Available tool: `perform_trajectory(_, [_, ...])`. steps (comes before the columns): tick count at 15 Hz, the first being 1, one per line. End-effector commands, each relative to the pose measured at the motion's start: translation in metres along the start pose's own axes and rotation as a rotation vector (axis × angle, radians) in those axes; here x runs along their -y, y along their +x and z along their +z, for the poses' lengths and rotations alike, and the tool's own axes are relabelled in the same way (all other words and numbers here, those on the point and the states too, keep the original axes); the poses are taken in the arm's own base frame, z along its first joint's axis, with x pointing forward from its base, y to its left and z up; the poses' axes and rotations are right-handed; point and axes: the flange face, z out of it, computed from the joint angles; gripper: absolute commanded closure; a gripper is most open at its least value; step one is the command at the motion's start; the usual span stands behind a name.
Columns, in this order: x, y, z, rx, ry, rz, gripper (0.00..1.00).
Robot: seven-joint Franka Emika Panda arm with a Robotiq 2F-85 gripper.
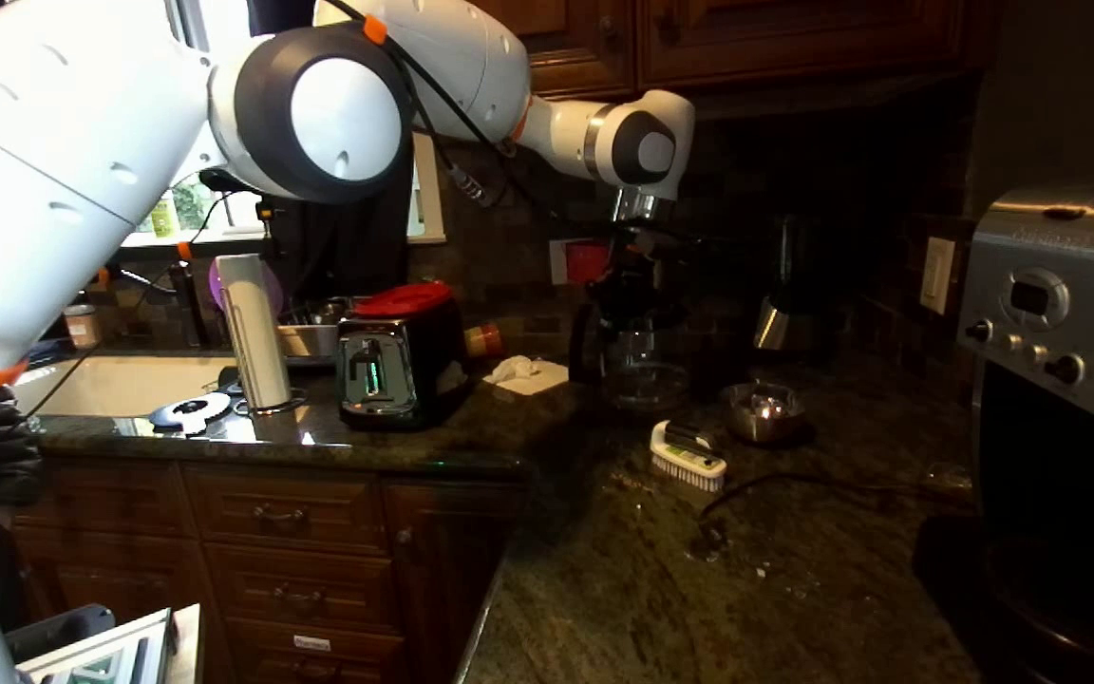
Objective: Move the coffee jar to the left
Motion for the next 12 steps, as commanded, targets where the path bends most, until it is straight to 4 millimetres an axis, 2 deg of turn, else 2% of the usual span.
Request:
perform_trajectory(1, [-0.007, 0.000, -0.005, -0.004, -0.010, 0.011, 0.98])
perform_trajectory(12, [-0.015, -0.007, 0.006, 0.002, 0.032, 0.038, 0.98])
